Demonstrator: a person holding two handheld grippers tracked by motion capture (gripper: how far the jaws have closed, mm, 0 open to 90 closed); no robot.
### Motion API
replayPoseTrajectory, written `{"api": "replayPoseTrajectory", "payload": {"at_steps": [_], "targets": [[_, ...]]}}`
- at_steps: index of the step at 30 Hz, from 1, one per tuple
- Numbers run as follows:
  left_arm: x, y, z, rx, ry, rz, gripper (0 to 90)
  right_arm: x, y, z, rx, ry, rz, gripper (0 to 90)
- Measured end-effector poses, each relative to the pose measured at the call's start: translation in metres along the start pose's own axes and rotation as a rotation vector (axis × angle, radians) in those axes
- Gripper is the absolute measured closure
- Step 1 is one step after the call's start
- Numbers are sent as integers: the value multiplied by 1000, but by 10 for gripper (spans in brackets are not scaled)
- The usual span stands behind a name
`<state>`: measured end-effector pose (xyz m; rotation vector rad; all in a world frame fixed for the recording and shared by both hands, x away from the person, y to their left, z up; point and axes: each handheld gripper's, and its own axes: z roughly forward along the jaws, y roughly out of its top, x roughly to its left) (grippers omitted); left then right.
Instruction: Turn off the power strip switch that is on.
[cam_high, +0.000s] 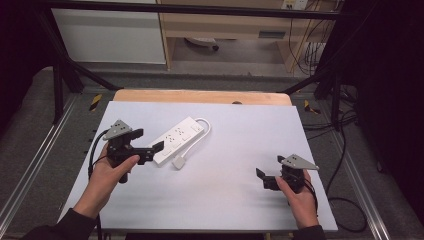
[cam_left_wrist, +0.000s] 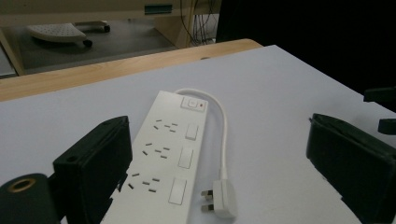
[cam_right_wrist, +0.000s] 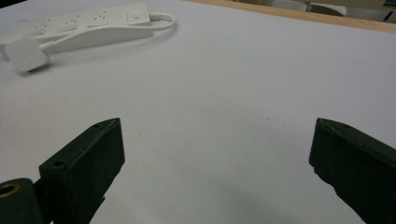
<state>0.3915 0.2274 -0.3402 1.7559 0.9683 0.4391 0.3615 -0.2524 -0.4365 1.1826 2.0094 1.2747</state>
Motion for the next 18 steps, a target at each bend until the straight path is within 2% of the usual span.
{"api": "replayPoseTrajectory", "payload": {"at_steps": [10,14,18], "targets": [[2,7,10,6,-2,3,83,0,0,0,0,3,-1,39],[1,14,15,4,-6,14,112,0,0,0,-8,23,19,40],[0,19,23,1,-6,14,134,0,0,-1,-8,18,19,40]]}}
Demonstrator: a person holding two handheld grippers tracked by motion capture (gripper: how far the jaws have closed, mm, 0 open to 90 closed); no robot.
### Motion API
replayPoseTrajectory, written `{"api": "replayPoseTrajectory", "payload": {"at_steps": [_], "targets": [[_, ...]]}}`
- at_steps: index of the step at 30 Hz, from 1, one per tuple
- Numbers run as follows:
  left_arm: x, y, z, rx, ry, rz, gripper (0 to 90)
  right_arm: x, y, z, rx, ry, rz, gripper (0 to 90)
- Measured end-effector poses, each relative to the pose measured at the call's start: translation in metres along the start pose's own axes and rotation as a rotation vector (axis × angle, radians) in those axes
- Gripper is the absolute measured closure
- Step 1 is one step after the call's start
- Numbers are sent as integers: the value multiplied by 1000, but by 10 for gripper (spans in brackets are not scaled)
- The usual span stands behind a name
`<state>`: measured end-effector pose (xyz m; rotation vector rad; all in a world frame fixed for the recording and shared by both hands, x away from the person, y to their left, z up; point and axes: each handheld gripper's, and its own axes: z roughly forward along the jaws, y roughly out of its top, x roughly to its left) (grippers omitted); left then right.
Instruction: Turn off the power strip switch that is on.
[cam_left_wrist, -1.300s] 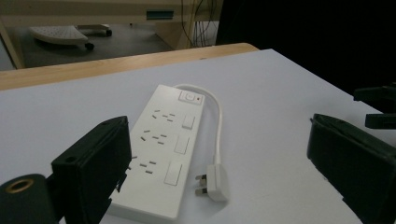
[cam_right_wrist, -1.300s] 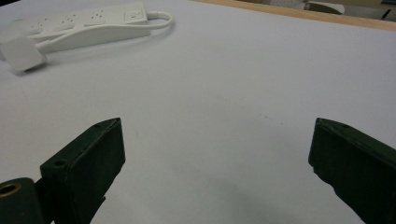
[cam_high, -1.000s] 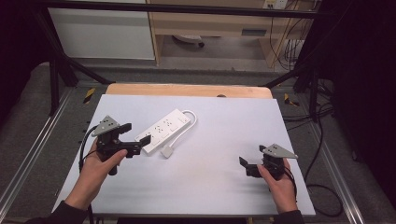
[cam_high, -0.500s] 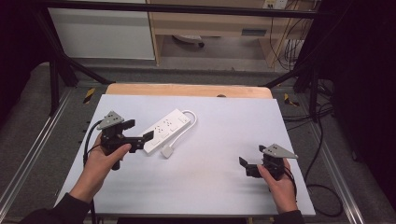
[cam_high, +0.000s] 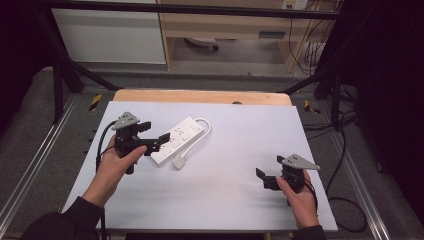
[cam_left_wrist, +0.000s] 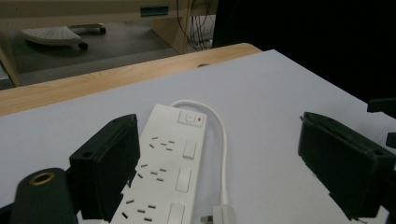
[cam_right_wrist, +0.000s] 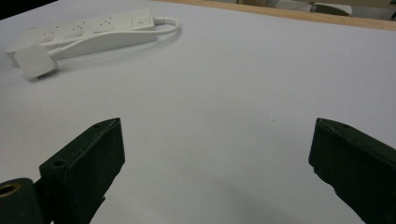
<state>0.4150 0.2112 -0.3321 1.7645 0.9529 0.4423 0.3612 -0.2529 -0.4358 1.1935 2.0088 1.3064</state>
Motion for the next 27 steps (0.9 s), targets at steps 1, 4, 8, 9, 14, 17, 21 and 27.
{"api": "replayPoseTrajectory", "payload": {"at_steps": [1,4,8,9,14,17,21,27], "targets": [[0,1,2,-2,0,-1,142,0,0,0,0,-1,-4,40],[0,4,7,-7,-2,4,156,1,0,0,0,2,-5,41],[0,4,11,3,-5,-4,195,2,0,-1,1,2,-11,42],[0,4,12,8,0,-1,213,2,0,-1,-1,3,-13,42],[2,4,16,21,20,-5,277,3,0,0,3,6,-16,43],[3,5,19,22,34,1,308,4,0,0,5,6,-20,43],[6,3,24,26,49,4,380,5,0,1,10,4,-27,44],[11,2,31,20,55,-20,463,6,0,1,14,7,-35,45]]}}
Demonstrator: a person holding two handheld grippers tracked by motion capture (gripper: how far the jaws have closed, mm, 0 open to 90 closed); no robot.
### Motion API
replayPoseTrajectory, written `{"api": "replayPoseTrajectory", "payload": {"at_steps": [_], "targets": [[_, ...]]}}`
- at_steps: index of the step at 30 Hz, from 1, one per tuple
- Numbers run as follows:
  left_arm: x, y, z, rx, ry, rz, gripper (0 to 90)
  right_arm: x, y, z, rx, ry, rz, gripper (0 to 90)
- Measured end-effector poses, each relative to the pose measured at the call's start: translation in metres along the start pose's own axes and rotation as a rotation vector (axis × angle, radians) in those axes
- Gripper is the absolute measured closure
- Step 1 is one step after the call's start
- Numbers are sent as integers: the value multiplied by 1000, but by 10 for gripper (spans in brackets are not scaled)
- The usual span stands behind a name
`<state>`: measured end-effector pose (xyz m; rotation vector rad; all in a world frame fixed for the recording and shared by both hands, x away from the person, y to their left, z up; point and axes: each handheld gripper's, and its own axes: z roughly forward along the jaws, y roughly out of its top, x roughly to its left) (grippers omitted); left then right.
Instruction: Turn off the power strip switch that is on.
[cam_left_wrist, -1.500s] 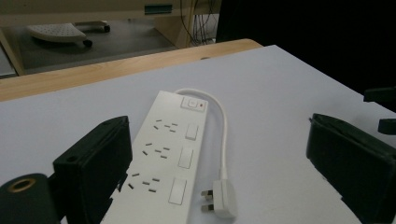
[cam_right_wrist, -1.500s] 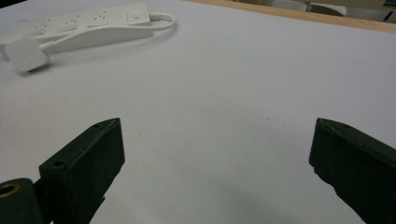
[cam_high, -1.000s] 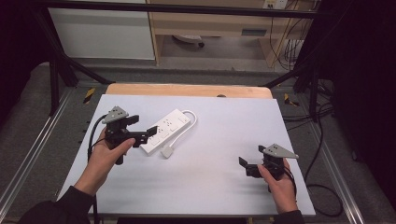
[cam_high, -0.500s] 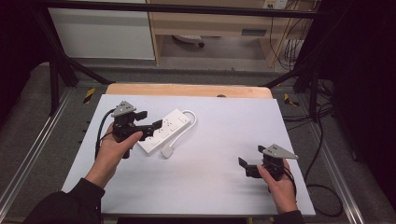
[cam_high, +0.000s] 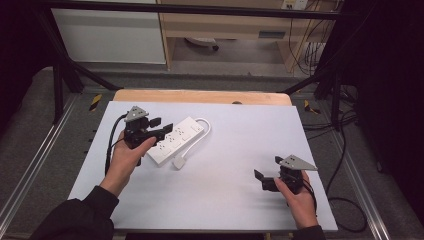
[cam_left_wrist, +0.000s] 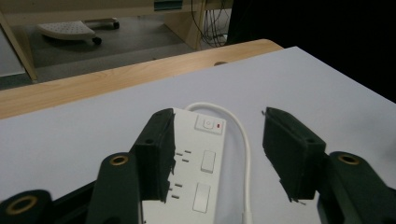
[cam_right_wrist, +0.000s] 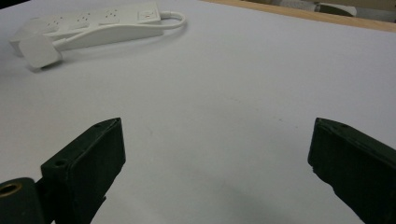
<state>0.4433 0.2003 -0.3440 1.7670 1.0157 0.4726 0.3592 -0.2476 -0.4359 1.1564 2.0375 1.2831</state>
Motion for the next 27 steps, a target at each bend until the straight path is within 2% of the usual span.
{"api": "replayPoseTrajectory", "payload": {"at_steps": [9,13,22,27], "targets": [[3,1,6,-18,19,13,552,0,0,-1,-4,-10,-6,45],[4,0,12,-20,24,17,620,-1,0,-2,-8,-10,-2,45],[1,1,22,-14,-23,14,784,0,0,-2,-8,-10,-8,46],[-1,0,30,-8,-29,24,844,0,0,-2,-12,-7,-8,46]]}}
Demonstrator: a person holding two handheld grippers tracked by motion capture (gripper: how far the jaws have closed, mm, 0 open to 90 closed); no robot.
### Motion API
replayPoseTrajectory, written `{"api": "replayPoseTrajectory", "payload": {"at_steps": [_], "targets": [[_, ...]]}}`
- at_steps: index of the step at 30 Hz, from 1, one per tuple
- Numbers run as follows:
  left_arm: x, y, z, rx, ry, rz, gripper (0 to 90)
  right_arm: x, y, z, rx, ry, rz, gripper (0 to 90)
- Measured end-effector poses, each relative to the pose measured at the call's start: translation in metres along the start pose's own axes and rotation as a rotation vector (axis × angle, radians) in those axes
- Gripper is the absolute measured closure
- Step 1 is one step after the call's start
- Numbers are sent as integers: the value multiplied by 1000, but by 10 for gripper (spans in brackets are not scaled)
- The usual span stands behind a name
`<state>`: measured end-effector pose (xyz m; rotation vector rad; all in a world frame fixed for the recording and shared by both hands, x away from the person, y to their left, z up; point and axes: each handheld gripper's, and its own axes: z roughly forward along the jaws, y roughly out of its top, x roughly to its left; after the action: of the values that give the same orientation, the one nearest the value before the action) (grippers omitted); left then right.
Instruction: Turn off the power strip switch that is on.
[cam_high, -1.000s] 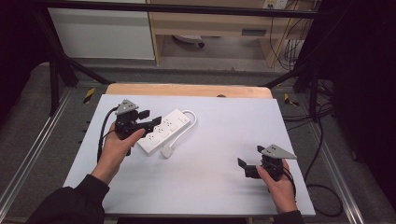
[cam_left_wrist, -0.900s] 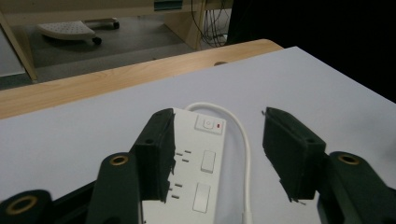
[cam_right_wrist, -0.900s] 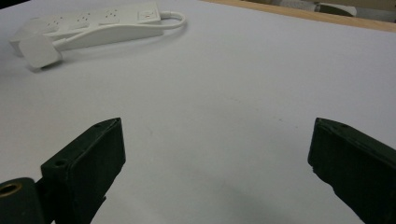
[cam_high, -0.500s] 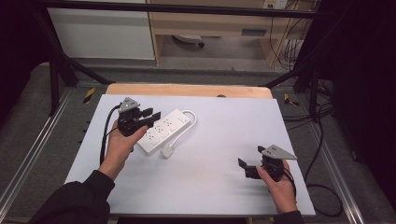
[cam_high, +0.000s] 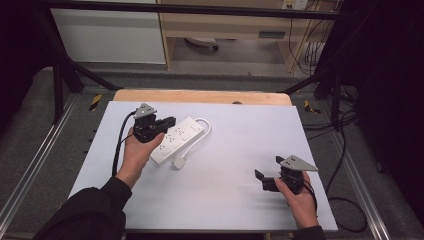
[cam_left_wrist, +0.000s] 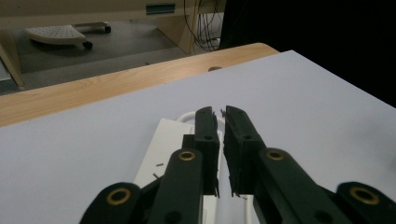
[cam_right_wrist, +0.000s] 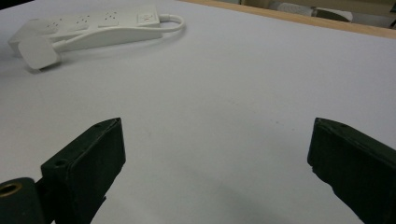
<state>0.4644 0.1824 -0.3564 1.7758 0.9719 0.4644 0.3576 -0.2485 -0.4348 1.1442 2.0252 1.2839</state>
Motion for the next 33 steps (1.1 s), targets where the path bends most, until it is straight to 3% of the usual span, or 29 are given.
{"api": "replayPoseTrajectory", "payload": {"at_steps": [15,24,33], "targets": [[-3,-4,19,52,-5,38,898,1,1,1,-5,9,-7,44],[2,-7,26,76,-4,4,899,0,1,1,-8,10,-9,44],[5,-13,36,120,1,-2,899,0,2,0,-12,10,-8,44]]}}
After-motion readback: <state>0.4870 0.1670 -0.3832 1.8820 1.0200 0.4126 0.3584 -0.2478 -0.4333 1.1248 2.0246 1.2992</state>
